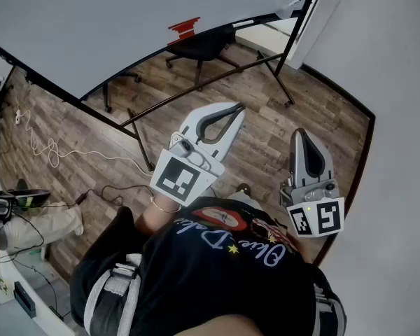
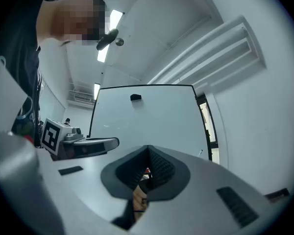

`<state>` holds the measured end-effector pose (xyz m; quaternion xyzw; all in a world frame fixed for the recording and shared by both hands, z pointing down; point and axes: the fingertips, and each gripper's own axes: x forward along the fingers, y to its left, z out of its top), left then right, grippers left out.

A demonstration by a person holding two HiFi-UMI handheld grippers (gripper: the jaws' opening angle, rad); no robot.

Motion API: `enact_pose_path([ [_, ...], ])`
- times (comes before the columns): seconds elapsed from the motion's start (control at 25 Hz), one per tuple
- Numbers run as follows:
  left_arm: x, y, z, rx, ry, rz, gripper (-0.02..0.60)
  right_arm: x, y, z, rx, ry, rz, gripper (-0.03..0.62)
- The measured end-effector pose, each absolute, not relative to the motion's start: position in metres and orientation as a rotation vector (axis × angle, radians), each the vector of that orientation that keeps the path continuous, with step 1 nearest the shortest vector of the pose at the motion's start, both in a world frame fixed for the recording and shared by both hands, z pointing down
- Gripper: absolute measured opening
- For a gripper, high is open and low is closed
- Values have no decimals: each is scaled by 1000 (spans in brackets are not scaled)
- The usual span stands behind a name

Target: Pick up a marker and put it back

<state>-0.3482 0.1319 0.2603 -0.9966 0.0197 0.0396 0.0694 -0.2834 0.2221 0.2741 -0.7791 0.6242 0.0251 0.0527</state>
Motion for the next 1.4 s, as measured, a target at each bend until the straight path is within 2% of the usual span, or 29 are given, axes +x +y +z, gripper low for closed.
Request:
enact_pose_path([
  [0.56, -335, 140, 269, -3022, 76, 96, 3, -264, 230, 282, -2317, 1870, 30, 0],
  [1.4, -269, 151, 290, -3005, 268, -21, 3, -166, 250, 306, -2200, 1894, -38, 0],
])
